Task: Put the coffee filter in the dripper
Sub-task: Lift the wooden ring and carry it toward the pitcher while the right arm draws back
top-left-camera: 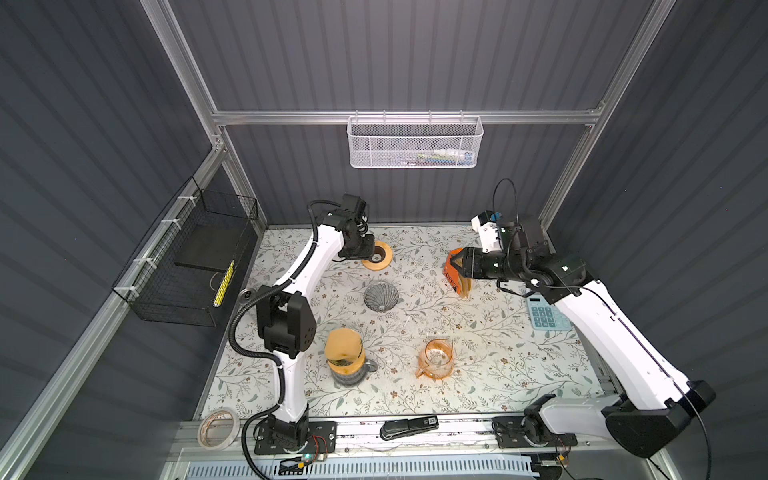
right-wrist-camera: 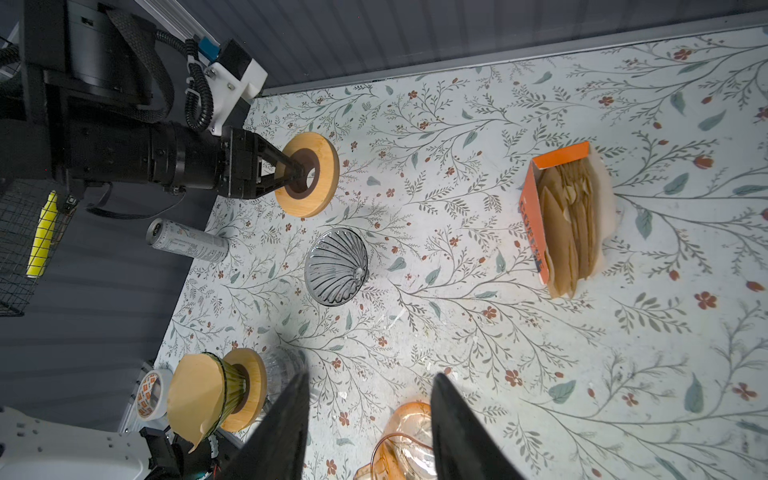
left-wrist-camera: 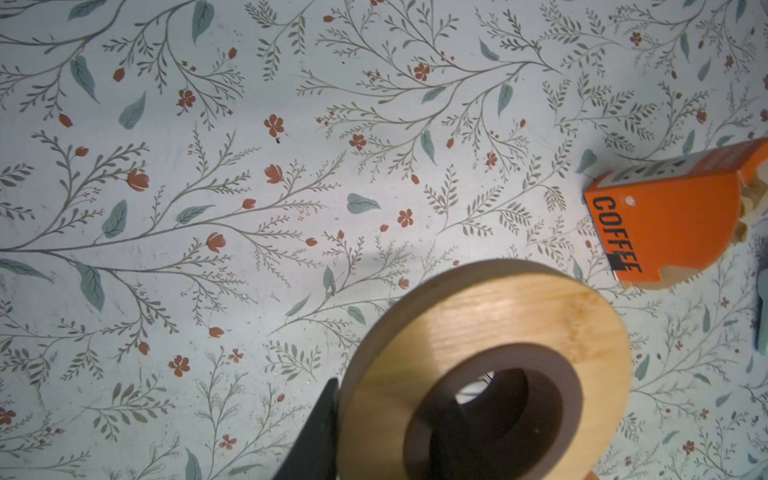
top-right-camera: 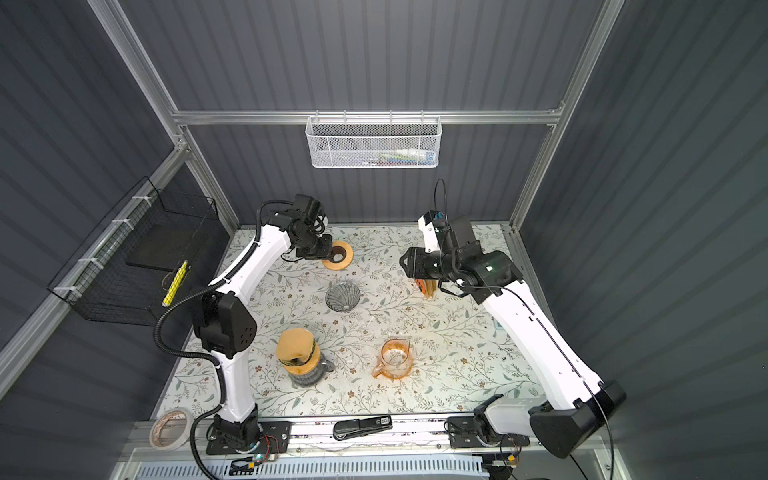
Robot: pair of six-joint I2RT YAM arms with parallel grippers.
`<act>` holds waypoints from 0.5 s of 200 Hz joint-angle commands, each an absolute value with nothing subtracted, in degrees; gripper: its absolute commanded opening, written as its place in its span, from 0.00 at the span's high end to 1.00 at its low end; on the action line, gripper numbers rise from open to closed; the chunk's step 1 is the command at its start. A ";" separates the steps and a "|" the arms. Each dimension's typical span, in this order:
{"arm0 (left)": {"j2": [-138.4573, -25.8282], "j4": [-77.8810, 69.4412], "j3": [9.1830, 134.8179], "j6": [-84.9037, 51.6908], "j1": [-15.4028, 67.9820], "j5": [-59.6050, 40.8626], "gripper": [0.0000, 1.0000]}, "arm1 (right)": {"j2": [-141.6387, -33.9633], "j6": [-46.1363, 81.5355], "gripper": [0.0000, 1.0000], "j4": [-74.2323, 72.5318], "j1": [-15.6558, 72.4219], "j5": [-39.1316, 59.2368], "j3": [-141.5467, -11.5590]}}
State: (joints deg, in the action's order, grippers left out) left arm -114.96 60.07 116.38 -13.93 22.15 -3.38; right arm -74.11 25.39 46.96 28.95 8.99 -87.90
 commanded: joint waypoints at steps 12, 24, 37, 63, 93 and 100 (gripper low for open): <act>-108.66 65.30 114.71 -14.24 24.59 -4.00 1.00 | -71.19 24.39 0.51 49.37 29.22 7.81 -86.65; -107.35 66.67 114.44 -14.24 25.83 -3.79 1.00 | -70.01 24.48 0.51 49.91 29.25 7.24 -85.87; -106.19 67.92 113.96 -14.15 27.46 -3.61 1.00 | -68.37 24.68 0.51 50.03 29.26 6.46 -84.49; -103.49 68.18 111.21 -14.75 31.93 -4.59 1.00 | -65.13 25.60 0.50 50.08 29.18 4.74 -81.49; -101.55 66.11 106.28 -17.52 38.52 -5.87 1.00 | -64.42 26.11 0.49 50.73 28.69 4.61 -79.83; -101.92 66.43 106.11 -18.08 39.93 -5.65 1.00 | -64.42 26.43 0.49 51.03 28.31 4.76 -79.64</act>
